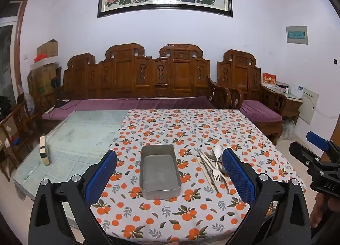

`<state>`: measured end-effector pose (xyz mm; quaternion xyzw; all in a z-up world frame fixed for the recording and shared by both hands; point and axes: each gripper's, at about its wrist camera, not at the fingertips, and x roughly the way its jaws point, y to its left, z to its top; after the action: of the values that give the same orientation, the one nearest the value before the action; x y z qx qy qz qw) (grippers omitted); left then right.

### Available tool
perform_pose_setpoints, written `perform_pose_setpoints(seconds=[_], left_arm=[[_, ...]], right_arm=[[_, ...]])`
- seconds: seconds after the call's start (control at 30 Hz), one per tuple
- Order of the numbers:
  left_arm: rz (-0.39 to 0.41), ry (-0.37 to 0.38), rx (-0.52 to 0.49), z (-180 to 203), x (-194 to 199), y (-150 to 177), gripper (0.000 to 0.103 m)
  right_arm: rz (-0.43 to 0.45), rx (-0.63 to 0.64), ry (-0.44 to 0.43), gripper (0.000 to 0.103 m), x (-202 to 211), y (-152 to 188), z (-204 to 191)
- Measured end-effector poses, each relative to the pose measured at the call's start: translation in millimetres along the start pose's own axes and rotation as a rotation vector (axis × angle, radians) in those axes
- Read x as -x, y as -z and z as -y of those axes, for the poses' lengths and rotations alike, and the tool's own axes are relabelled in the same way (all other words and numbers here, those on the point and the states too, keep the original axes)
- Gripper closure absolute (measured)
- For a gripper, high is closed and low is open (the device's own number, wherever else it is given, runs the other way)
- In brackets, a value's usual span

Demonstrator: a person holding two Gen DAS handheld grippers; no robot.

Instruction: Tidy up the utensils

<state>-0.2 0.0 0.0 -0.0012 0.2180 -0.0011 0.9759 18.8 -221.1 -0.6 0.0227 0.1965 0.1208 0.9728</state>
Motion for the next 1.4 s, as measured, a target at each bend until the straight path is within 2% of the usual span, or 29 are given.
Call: perform_pose_setpoints(seconds=[1.4], left_arm=[[0.007, 0.001, -0.009, 8.7, 3.0, -2.1, 0.007]], right_arm=[[0.006, -0.005, 0.000, 0.003, 1.8, 1.5, 3.3]])
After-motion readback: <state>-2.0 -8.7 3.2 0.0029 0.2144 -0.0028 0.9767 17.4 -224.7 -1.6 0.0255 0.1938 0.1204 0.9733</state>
